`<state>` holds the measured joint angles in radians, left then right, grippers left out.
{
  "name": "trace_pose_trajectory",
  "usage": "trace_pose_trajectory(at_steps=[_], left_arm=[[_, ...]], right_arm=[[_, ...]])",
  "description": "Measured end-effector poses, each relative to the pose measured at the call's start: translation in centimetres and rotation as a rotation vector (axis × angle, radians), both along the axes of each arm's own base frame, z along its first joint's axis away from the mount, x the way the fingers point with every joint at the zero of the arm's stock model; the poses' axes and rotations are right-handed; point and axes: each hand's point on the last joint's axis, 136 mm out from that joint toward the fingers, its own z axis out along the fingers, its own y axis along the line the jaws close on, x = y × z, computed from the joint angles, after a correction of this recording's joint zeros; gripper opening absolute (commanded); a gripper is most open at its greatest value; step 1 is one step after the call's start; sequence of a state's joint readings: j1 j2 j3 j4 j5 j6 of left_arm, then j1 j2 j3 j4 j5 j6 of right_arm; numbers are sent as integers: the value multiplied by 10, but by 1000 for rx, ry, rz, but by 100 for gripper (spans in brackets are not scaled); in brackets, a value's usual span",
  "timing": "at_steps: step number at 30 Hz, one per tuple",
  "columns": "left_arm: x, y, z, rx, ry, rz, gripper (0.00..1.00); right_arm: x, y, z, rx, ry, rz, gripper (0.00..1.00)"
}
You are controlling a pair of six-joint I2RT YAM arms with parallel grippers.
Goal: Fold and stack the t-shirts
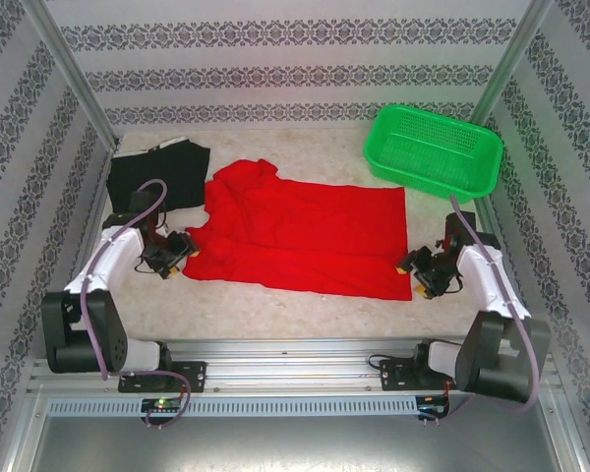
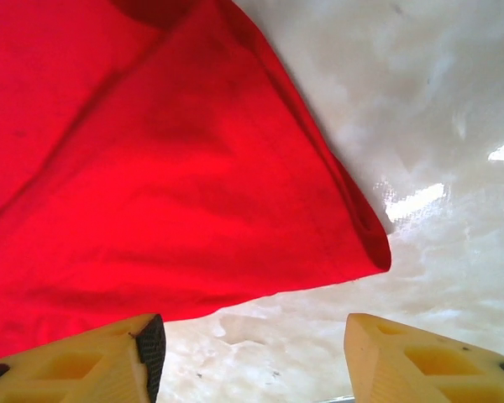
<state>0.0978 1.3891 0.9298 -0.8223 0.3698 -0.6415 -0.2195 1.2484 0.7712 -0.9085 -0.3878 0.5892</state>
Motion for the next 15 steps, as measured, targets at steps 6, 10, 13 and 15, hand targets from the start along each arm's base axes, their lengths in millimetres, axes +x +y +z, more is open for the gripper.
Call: trace_pose_trajectory(at_steps=[6,10,13,15], left_arm=[[9,-5,-21,-8,39,0,47],[7,-6,-18,-7,33,-8,45],[-2,-7,-18,-6,36,-9,45],[-8,-7,-22,-6,49,-9,44]], right_arm=[[5,0,-15,9,12,-1,57],[1,1,-21,11,22,-2,57],[-3,2,-24,13,34,-5,56],[-4,2,-24,13,34,-5,56]])
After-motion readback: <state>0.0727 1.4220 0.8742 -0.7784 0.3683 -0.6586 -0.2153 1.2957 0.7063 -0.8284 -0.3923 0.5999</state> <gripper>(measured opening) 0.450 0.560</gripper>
